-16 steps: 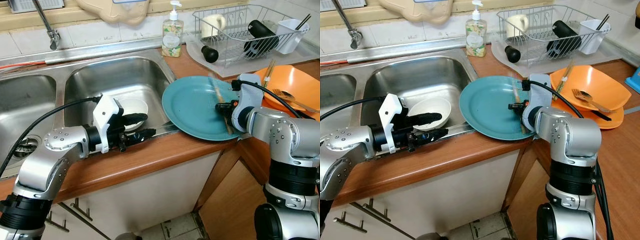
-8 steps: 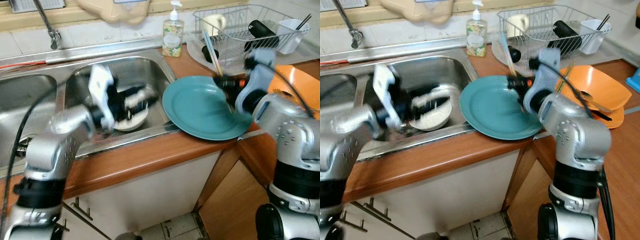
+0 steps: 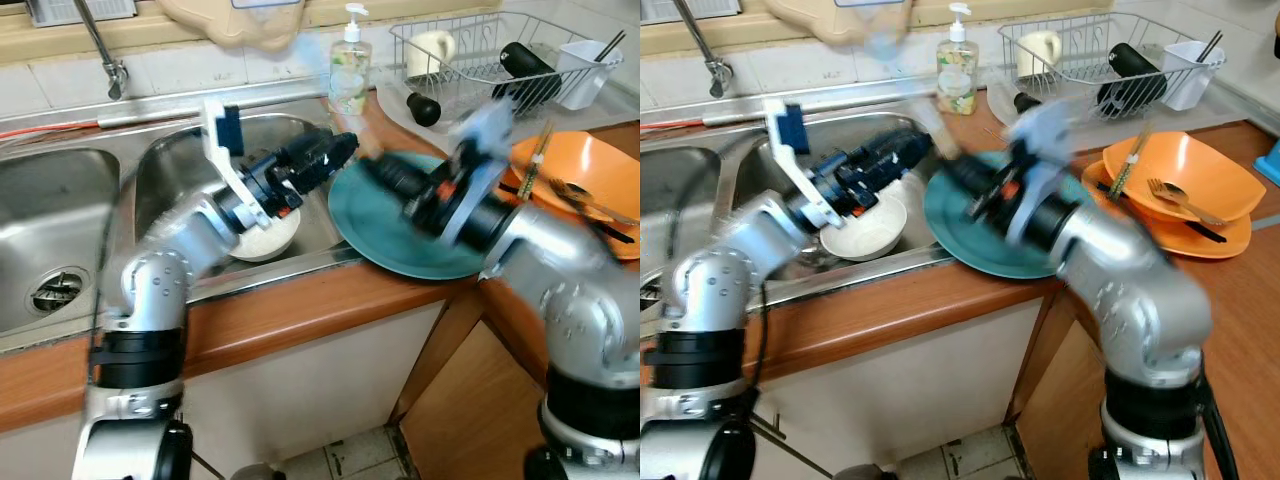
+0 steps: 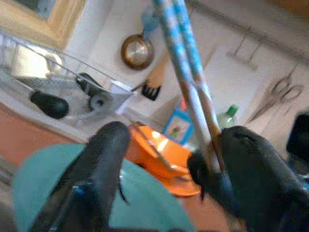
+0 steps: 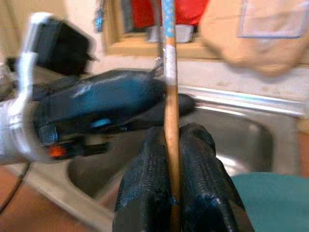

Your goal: Kitchen organization

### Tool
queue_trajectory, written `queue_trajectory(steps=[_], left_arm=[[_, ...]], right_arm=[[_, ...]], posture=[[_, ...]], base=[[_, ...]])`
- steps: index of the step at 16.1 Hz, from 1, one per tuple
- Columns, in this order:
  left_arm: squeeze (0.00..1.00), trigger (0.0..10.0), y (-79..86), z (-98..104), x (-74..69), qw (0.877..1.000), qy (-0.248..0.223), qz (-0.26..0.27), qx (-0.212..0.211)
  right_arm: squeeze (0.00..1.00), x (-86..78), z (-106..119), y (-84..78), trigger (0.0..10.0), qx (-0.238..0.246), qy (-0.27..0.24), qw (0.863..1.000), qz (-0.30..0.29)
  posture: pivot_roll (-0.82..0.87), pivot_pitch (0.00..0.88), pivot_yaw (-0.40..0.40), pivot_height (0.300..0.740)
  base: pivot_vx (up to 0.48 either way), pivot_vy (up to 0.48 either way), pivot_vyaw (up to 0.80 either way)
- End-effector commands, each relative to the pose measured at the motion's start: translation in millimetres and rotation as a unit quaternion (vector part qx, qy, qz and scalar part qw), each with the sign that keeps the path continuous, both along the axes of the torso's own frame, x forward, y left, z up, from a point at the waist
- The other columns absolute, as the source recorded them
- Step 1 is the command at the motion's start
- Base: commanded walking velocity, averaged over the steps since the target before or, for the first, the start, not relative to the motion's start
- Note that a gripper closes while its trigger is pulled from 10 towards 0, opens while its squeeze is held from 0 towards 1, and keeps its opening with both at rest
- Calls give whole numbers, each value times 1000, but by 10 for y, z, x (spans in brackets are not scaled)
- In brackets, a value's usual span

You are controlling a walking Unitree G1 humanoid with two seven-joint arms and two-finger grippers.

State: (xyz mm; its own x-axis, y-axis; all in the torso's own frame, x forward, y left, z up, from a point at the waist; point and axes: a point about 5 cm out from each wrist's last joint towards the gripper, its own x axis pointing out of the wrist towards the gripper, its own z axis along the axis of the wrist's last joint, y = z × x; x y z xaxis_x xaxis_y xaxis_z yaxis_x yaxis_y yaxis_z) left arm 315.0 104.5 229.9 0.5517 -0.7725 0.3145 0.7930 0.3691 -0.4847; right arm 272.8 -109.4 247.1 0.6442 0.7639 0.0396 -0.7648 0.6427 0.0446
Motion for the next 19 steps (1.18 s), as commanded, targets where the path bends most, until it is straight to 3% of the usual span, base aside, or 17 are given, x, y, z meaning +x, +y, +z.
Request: queue_trajectory(steps=[1, 4, 5, 9, 18, 19], left_arm=[[0, 0, 30, 19, 49, 999, 27, 9, -39], [0, 0, 25, 31, 47, 997, 36, 0, -64], [0, 0, 21, 55, 17, 995, 34, -20, -92], [0, 0, 11, -13, 18, 995, 55, -18, -79], [0, 0, 2, -5, -28, 995, 56, -38, -77], [0, 0, 5, -5, -26, 995, 56, -36, -76]], right_arm=[[0, -99, 36, 87, 0, -7, -24, 999, 39], [0, -120, -1, 109, 0, -15, -24, 999, 45], [0, -130, -33, 137, 0, -21, -23, 998, 48], [0, -113, -61, 144, 0, -27, -23, 999, 39], [0, -62, -98, 139, 0, -35, -20, 999, 16], [0, -58, -98, 138, 1373, -36, -22, 999, 13]], posture=[[-81, 0, 79, 740], [-79, 0, 83, 740], [-81, 0, 86, 740], [-78, 0, 89, 740], [-73, 0, 92, 740], [-73, 0, 92, 740]], base=[[0, 0, 0], [0, 0, 0], [0, 0, 0], [0, 0, 0], [0, 0, 0], [0, 0, 0]])
